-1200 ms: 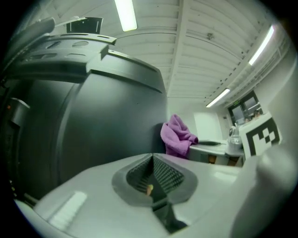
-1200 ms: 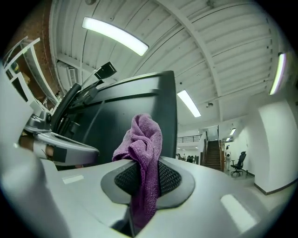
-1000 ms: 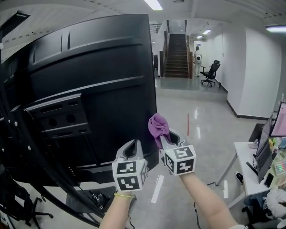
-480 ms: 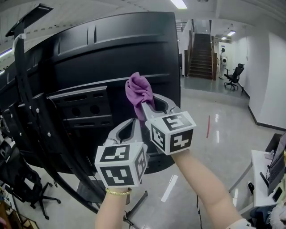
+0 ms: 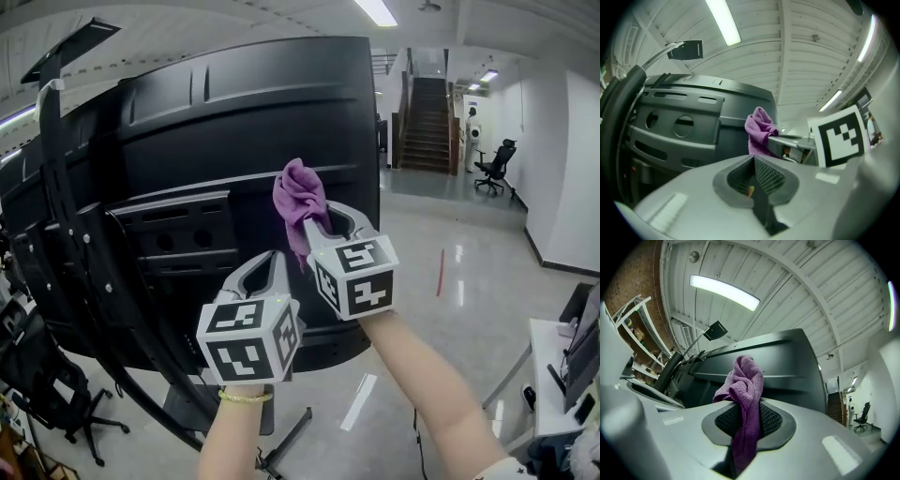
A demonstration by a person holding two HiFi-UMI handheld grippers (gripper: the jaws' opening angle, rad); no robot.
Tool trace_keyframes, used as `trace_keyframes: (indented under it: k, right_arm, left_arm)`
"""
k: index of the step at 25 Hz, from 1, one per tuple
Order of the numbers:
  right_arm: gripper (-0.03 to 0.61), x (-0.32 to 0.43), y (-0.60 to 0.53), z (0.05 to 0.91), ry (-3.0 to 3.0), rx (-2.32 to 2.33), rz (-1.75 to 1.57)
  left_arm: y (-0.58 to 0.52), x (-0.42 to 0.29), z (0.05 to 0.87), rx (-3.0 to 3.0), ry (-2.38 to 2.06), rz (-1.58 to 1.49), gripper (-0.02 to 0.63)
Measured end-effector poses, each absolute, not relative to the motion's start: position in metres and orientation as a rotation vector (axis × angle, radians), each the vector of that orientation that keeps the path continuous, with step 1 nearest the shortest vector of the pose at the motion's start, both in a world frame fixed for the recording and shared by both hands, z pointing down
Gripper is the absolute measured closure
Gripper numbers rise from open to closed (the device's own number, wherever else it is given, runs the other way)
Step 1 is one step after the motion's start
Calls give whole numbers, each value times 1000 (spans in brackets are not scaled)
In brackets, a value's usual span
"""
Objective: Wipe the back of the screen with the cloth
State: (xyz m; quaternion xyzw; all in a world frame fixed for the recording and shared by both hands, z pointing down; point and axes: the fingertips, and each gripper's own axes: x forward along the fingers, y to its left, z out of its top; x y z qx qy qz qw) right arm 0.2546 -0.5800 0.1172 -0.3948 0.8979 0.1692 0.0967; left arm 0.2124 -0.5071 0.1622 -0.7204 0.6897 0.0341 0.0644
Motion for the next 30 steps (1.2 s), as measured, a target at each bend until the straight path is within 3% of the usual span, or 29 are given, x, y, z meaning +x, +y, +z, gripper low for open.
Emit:
trace_keyframes:
  k: [11, 18, 24, 30]
  right_arm:
    - [518, 371, -624, 127, 2532, -1508, 524]
    - [518, 378, -598, 143, 2501, -1421, 489]
    - [518, 362, -543, 234, 2592, -1285, 478]
    - [522, 356, -507, 333, 2690, -1261, 266]
  left_arm:
    - [-550, 281, 183, -2304, 1938, 53, 606]
    - [-540, 275, 195, -2270, 1933, 74, 606]
    - [-504, 260, 252, -2210, 1935, 97, 606]
    - [-478, 254, 335, -2271, 2017, 133, 606]
